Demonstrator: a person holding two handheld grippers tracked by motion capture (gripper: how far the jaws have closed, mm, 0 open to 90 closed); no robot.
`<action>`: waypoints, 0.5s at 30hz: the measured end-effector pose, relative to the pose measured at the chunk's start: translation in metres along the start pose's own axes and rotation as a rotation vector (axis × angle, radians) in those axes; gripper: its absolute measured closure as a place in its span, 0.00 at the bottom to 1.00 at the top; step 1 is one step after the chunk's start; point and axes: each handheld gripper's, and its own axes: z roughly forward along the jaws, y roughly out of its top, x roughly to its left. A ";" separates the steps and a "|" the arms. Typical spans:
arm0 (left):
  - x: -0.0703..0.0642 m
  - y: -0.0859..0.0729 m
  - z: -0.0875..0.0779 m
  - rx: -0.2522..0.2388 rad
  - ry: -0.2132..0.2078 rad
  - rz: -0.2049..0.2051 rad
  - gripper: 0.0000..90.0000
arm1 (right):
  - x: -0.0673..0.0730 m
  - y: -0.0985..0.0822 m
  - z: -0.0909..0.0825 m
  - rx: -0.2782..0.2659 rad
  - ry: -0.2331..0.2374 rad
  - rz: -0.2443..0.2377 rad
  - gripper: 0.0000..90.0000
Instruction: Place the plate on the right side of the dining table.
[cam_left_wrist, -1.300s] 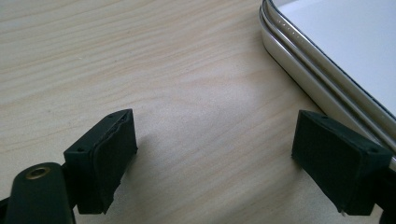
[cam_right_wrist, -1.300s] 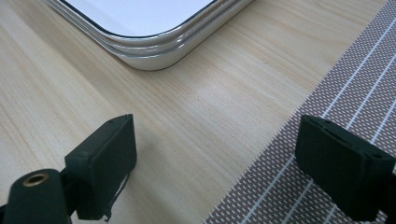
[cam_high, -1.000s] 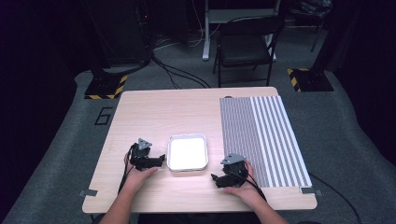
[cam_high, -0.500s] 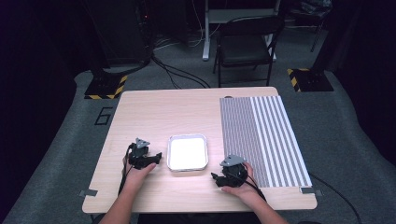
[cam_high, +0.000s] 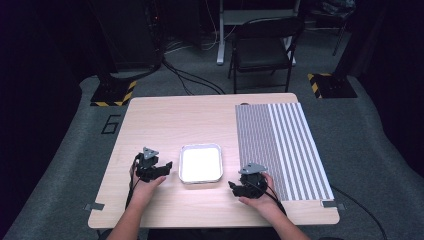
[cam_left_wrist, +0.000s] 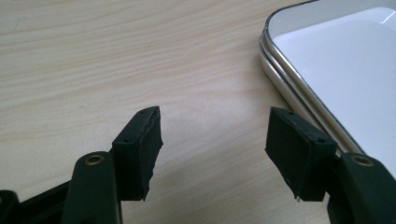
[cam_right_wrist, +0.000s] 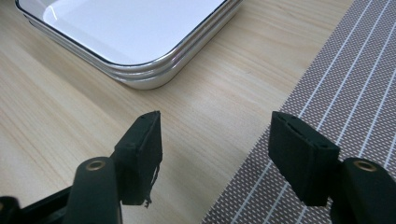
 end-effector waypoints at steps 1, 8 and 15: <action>-0.001 0.000 -0.001 -0.003 -0.009 0.000 0.39 | -0.001 0.001 -0.001 -0.001 0.006 -0.002 0.40; -0.008 0.002 -0.009 -0.024 -0.067 -0.017 0.53 | -0.004 0.007 -0.005 0.019 0.035 0.014 0.46; -0.011 0.002 -0.012 -0.030 -0.128 -0.055 0.52 | -0.006 0.012 -0.006 0.012 0.028 0.031 0.44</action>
